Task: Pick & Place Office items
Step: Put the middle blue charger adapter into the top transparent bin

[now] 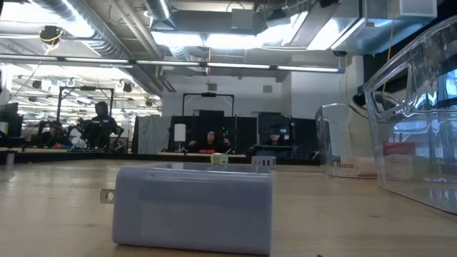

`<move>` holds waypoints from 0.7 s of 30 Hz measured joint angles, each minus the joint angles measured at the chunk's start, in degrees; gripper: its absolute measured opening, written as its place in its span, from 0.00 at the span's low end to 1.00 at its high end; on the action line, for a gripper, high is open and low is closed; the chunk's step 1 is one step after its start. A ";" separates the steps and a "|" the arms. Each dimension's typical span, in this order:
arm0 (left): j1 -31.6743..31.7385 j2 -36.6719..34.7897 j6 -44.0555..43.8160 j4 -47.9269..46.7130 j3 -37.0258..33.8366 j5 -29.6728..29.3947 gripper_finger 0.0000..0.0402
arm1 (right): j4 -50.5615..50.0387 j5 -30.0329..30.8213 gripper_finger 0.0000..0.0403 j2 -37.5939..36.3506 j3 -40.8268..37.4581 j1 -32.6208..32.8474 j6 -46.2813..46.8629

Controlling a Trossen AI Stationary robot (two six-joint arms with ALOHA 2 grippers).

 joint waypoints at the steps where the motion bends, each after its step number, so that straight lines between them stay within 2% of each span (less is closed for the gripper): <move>1: -0.12 0.00 -1.27 -0.03 0.00 -0.04 0.74 | -1.37 0.00 0.29 -0.73 0.00 -0.16 -0.58; 8: -1.11 0.00 -7.39 -4.71 0.00 -4.15 0.77 | -15.24 0.14 0.29 -7.66 0.00 -1.10 -0.51; 15: -1.45 0.00 -17.97 -13.32 0.00 -3.93 0.77 | -27.64 0.02 0.29 -15.10 0.00 -1.05 2.56; 18: -1.41 0.00 -24.05 -17.24 0.00 -0.35 0.77 | -31.05 0.78 0.29 -17.21 0.00 -1.05 4.03; 21: -0.94 -0.02 -30.39 -20.89 0.00 6.10 0.77 | -34.43 3.15 0.29 -18.31 0.00 -1.05 4.65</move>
